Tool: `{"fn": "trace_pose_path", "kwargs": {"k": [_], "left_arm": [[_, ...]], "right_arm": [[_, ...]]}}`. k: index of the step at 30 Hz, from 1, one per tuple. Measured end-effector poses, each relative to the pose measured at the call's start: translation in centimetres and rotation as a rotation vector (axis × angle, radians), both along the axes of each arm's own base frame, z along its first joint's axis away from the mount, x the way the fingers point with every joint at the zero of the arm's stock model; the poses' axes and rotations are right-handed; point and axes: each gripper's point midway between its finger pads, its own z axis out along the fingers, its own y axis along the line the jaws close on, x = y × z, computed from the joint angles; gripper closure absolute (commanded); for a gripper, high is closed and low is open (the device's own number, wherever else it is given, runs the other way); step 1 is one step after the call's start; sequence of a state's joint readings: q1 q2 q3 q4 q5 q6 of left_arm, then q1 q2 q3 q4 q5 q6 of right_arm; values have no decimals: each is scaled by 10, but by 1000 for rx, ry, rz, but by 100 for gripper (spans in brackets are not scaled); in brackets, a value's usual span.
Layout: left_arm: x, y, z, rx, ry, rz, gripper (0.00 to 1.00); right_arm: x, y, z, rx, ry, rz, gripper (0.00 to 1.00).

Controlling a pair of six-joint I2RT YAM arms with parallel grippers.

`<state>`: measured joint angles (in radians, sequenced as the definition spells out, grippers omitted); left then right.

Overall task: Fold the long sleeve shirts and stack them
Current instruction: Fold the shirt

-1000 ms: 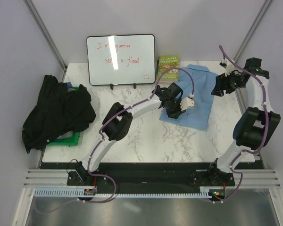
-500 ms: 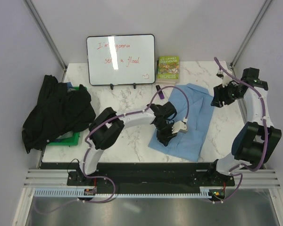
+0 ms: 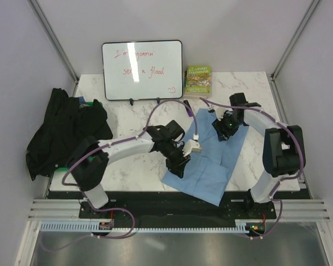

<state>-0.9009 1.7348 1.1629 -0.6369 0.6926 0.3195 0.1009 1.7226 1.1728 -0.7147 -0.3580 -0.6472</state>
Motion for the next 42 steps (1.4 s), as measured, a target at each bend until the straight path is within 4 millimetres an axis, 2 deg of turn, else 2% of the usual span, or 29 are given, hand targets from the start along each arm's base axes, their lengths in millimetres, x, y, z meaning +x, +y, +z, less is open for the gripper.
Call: {"fn": "trace_pose_path", "kwargs": {"k": [3, 7, 11, 14, 18, 22, 27, 30, 32, 34, 37, 39, 41, 42], "left_arm": [[14, 6, 40, -126, -39, 70, 64], [41, 28, 83, -243, -101, 193, 64], [73, 66, 102, -296, -153, 354, 64], [78, 87, 105, -305, -175, 424, 64], [73, 99, 99, -297, -170, 460, 64], [75, 103, 90, -265, -172, 481, 63], [85, 106, 73, -192, -203, 494, 64], [88, 101, 56, -126, -209, 476, 64], [91, 95, 45, -82, -200, 464, 62], [97, 88, 36, -51, -180, 458, 59], [110, 80, 27, -28, -157, 470, 58], [121, 75, 22, -13, -143, 480, 58], [131, 69, 17, -9, -136, 484, 58], [135, 66, 14, -6, -133, 485, 58]], "right_arm": [[6, 7, -35, -67, 35, 40, 45], [34, 19, -35, -106, -24, 72, 46], [57, 41, -33, -126, -80, 123, 46], [75, 66, -31, -135, -117, 167, 46], [95, 103, -29, -123, -164, 212, 47], [104, 118, -28, -118, -175, 200, 47], [106, 112, -28, -102, -154, 135, 45], [106, 97, -24, -76, -124, 83, 42], [106, 83, -15, -44, -102, 40, 41], [102, 72, 3, -7, -97, 11, 41], [86, 61, 47, 73, -123, -35, 41], [62, 63, 73, 132, -132, -35, 42], [34, 70, 84, 186, -117, -24, 43], [22, 72, 84, 205, -97, -20, 43]]}}
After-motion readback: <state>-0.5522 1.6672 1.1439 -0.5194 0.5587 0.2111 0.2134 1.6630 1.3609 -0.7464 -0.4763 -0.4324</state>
